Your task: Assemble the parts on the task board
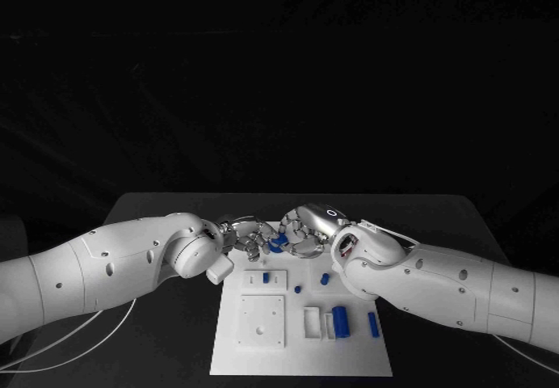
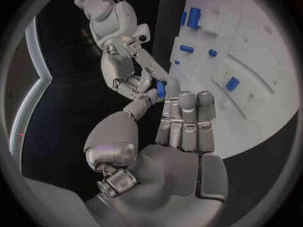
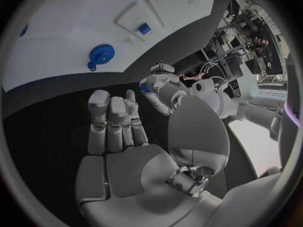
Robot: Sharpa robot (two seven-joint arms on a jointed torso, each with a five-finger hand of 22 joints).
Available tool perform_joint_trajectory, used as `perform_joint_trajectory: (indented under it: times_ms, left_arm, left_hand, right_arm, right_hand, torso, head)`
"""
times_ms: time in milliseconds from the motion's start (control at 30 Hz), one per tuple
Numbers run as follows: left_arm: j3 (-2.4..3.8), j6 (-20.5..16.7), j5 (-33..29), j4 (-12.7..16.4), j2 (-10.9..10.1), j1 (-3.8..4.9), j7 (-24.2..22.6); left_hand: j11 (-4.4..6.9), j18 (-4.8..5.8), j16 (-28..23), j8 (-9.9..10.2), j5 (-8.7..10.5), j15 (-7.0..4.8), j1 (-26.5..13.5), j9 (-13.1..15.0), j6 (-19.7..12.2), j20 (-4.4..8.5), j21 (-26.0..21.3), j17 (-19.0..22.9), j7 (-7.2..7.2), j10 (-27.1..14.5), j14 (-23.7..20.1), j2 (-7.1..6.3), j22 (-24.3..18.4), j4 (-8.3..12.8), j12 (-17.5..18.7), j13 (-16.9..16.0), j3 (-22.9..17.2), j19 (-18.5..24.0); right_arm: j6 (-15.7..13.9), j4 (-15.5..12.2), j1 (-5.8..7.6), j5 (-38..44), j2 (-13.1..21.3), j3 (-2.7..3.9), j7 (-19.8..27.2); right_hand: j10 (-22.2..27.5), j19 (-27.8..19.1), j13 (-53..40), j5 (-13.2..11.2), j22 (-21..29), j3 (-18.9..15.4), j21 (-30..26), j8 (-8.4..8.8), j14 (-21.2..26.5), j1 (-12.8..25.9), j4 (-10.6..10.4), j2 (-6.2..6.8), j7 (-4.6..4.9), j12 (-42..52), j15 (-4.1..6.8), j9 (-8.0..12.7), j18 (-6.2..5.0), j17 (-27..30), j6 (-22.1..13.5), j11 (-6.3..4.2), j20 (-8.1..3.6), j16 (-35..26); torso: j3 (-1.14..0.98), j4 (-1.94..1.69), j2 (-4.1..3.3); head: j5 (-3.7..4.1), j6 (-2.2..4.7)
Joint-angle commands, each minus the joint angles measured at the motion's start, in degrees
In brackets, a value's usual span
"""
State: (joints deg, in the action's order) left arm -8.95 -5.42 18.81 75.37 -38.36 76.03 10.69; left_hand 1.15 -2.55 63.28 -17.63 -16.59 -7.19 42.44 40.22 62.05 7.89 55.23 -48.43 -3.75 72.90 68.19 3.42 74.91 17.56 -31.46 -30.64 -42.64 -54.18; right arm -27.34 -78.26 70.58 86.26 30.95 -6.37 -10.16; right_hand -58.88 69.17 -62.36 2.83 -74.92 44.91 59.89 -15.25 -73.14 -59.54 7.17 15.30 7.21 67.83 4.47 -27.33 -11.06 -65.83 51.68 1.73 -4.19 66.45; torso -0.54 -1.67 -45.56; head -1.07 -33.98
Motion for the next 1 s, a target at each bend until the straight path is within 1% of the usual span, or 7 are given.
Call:
perform_joint_trajectory:
  times_ms: [33, 333, 500, 733, 833, 900, 1000]
  left_arm:
    - [-0.04, -0.3, 2.8, 0.2, 0.0, -0.01, -0.7]
    - [-0.08, -0.5, 4.7, 0.3, -0.2, -0.08, -0.6]
    - [-0.12, -0.5, 5.1, 0.5, -0.3, -0.1, -0.6]
    - [-0.13, -1.3, 5.9, 0.7, -0.4, -0.11, -0.3]
    - [-0.21, -2.2, 9.4, 0.8, -0.8, -0.13, 0.3]
    - [-0.49, -4.7, 14.3, 1.2, -1.3, -0.18, 0.8]
    - [-1.41, -6.5, 17.8, 1.4, -1.8, -0.18, 1.8]
  left_hand:
    - [0.57, -0.37, 0.3, 0.3, 0.45, -0.54, 1.4, 0.2, -0.2, 5.21, 0.2, 0.1, -0.32, 0.0, -0.1, 0.26, 1.1, -1.6, -0.3, -0.1, -1.7, -0.3]
    - [0.61, -0.42, 0.4, 0.4, 0.94, -0.58, 2.1, 0.3, -0.1, 5.22, 0.3, 0.2, -0.29, 0.1, 0.0, -0.09, 1.1, -1.9, -0.4, -0.1, -1.8, -0.5]
    - [0.73, -0.48, 0.6, 0.4, 0.92, -0.69, 3.1, 0.6, 0.2, 5.28, 0.5, 0.3, -0.18, 0.3, 0.2, -0.98, 1.0, -2.4, -0.6, -0.2, -1.8, -0.7]
    - [0.9, -0.56, 1.0, 0.4, 0.88, -0.88, 3.8, 0.8, 0.6, 5.39, 0.8, 0.4, -0.03, 0.8, 0.7, -1.48, 1.1, -2.9, -0.7, -0.2, -1.5, -1.2]
    - [1.1, -0.66, 1.4, 0.4, 0.83, -1.09, 4.2, 1.0, 0.9, 5.54, 1.1, 0.4, 0.11, 1.3, 1.2, -1.67, 1.1, -3.1, -0.9, -0.3, -1.3, -1.6]
    - [1.34, -0.78, 2.0, 0.4, 0.61, -1.34, 4.5, 1.2, 1.1, 5.73, 1.6, 0.2, 0.28, 1.8, 1.7, -1.92, 1.2, -3.0, -1.2, -0.4, -1.1, -2.1]
    - [1.74, -0.92, 3.0, 0.2, 0.48, -1.73, 4.7, 1.5, 1.9, 5.98, 2.4, -0.1, 0.65, 2.6, 2.4, -2.74, 1.3, -3.1, -1.8, -0.6, -0.8, -2.7]
  right_arm:
    - [-0.4, -0.2, 0.03, -4.0, 0.3, 0.05, 2.1]
    - [-0.4, -0.2, 0.03, -6.2, 0.6, 0.05, 2.6]
    - [-0.3, 0.0, 0.03, -6.6, 0.5, 0.06, 2.5]
    - [-0.2, 0.3, 0.02, -6.6, 0.5, 0.06, 2.2]
    - [-0.5, 0.7, 0.03, -7.0, 0.8, 0.06, 2.1]
    - [-0.6, 1.0, 0.03, -8.6, 1.4, 0.08, 2.2]
    - [-0.7, 1.3, 0.04, -9.5, 2.4, 0.3, 2.3]
  right_hand:
    - [-0.2, 0.3, 0.1, 0.0, -0.3, -0.2, -0.2, -0.18, -0.1, 0.1, -0.2, -0.03, 0.8, 0.3, 0.23, -0.1, -3.94, -0.1, -0.4, -0.18, -0.24, 0.2]
    - [-0.2, 0.3, 0.2, 0.0, -0.4, -0.8, -0.1, -0.23, -0.1, 0.5, -0.4, -0.23, 0.77, 0.3, 0.27, -0.1, -3.94, -0.1, -0.5, -0.22, -0.21, 0.2]
    - [-0.2, 0.2, 0.2, 0.1, -0.5, -1.0, -0.2, -0.25, -0.1, 0.7, -0.4, -0.36, 0.77, 0.4, 0.27, -0.1, -3.94, -0.1, -0.5, -0.22, -0.19, 0.2]
    - [-0.2, 0.2, 0.2, 0.1, -0.5, -1.1, -0.2, -0.26, -0.1, 0.7, -0.5, -0.43, 0.76, 0.4, 0.28, -0.1, -3.94, -0.1, -0.5, -0.22, -0.2, 0.2]
    - [-0.2, 0.2, 0.3, 0.1, -0.5, -1.1, -0.2, -0.25, -0.1, 0.8, -0.5, -0.49, 0.77, 0.4, 0.28, -0.1, -3.94, -0.1, -0.5, -0.22, -0.19, 0.1]
    - [-0.2, 0.2, 0.3, 0.1, -0.5, -1.1, -0.2, -0.25, -0.1, 0.8, -0.5, -0.54, 0.77, 0.4, 0.28, -0.1, -3.94, -0.1, -0.5, -0.22, -0.19, 0.1]
    - [-0.1, 0.2, 0.3, 0.1, -0.5, -1.1, -0.2, -0.25, -0.1, 0.8, -0.6, -0.67, 0.77, 0.4, 0.27, -0.1, -3.94, -0.1, -0.6, -0.22, -0.19, 0.1]
  torso:
    - [-0.03, 0.02, 0.02]
    - [-0.01, 0.05, 0.0]
    - [0.0, 0.03, 0.01]
    - [0.03, 0.04, 0.03]
    - [-0.01, 0.05, 0.06]
    - [-0.02, 0.03, 0.09]
    - [0.01, -0.05, 0.11]
  head:
    - [-0.09, -0.01]
    - [-0.19, 0.06]
    - [-0.17, 0.05]
    - [-0.18, 0.04]
    - [-0.24, 0.0]
    - [-0.29, -0.04]
    - [-0.37, -0.07]
